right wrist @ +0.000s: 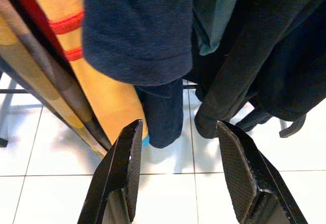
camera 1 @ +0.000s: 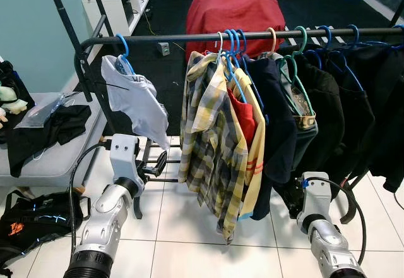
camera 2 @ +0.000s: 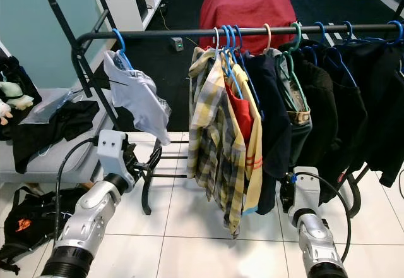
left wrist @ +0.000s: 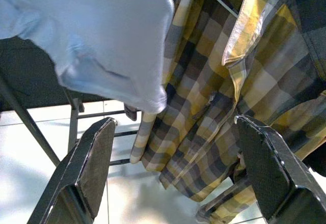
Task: Hang hanger
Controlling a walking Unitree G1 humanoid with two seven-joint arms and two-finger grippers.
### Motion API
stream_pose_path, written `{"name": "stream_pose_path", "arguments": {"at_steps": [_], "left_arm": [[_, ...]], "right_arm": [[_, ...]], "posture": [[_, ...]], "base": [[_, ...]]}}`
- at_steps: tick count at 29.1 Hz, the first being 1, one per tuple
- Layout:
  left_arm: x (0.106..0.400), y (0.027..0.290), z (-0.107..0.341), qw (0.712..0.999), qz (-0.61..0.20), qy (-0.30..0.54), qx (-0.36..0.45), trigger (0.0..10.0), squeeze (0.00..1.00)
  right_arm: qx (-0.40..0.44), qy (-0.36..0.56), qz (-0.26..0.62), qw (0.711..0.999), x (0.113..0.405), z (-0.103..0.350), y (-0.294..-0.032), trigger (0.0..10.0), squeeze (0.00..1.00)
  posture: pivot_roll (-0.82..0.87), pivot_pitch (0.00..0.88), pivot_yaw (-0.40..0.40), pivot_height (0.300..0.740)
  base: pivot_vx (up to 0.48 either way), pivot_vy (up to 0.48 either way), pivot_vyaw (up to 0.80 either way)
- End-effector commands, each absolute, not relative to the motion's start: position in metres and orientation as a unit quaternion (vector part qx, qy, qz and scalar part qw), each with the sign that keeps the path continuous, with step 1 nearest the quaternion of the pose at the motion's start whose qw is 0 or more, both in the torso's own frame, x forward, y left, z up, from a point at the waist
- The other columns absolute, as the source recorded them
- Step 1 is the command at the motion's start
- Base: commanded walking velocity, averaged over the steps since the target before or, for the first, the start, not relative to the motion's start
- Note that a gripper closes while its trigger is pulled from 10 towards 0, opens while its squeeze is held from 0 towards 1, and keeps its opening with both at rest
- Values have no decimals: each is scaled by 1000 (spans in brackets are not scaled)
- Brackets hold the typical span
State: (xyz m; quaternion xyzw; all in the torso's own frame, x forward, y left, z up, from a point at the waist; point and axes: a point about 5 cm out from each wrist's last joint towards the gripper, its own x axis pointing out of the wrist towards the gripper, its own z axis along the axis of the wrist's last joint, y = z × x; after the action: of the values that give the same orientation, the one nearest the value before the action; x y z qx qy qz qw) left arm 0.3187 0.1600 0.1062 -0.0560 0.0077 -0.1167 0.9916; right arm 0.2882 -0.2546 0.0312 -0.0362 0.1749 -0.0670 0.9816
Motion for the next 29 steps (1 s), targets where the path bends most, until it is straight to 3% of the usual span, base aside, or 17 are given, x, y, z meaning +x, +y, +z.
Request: {"name": "stream_pose_path", "arguments": {"at_steps": [1, 14, 29], "left_arm": [[315, 167, 99, 992, -108, 26, -51, 10000, 0], [312, 160, 102, 992, -110, 22, -62, 10000, 0], [326, 152, 129, 989, -129, -7, -73, 10000, 0]], "right_arm": [[-32, 182, -66, 981, 287, 27, -252, 10000, 0], [-34, 180, -58, 981, 288, 28, -249, 10000, 0], [-30, 179, -66, 981, 285, 27, -252, 10000, 0]], "posture": [[-75, 120, 69, 740], [-89, 125, 60, 740], [-99, 132, 70, 740]], "base": [[0, -401, 0], [0, -395, 0], [0, 0, 0]]}}
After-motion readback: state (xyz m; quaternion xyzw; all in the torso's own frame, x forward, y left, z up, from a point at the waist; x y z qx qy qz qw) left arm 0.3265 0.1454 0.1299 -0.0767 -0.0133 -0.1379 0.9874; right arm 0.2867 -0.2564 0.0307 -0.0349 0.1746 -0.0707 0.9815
